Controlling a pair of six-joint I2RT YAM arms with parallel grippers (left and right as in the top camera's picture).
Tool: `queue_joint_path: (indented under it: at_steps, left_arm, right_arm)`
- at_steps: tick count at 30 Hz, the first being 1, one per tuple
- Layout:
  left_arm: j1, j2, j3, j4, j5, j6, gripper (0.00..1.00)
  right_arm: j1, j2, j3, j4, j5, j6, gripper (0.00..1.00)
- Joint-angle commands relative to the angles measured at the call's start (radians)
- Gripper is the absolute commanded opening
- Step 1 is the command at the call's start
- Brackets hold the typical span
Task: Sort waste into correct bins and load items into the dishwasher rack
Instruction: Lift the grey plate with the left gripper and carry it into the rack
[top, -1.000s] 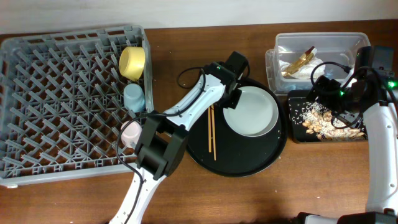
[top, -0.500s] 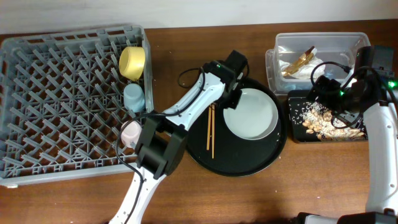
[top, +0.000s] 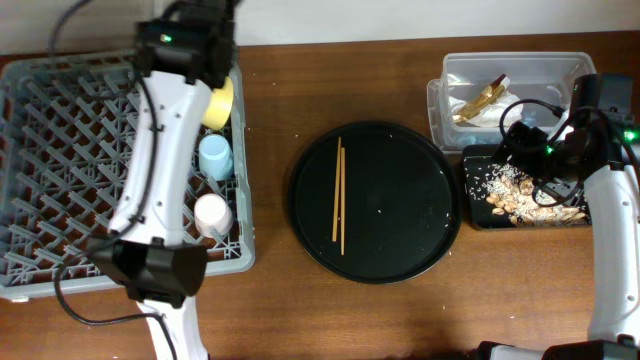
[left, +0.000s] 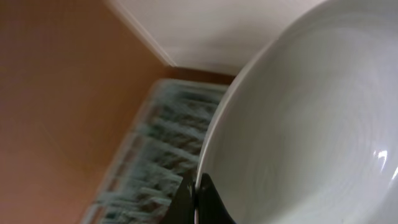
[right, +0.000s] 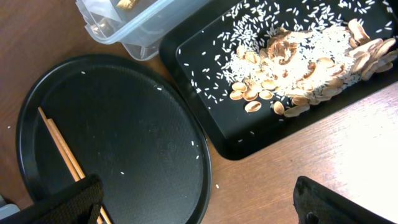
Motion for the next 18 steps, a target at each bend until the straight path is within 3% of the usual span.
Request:
queue_joint_path:
  at_steps: [1,9,18]
  left_arm:
    - [0.085,0.053,-0.001,0.049,-0.282,0.004,0.01]
    - [0.139,0.198,-0.001,0.086,-0.401,-0.102,0.00]
    - [0.135,0.264,-0.002,0.119,-0.366,-0.128,0.00]
  right_arm:
    - [-0.006,0.005,-0.003,0.000,0.012,0.000,0.98]
    - [-0.006,0.005,-0.003,0.000,0.012,0.000,0.98]
    - [-0.006,0.005,-0.003,0.000,0.012,0.000,0.98]
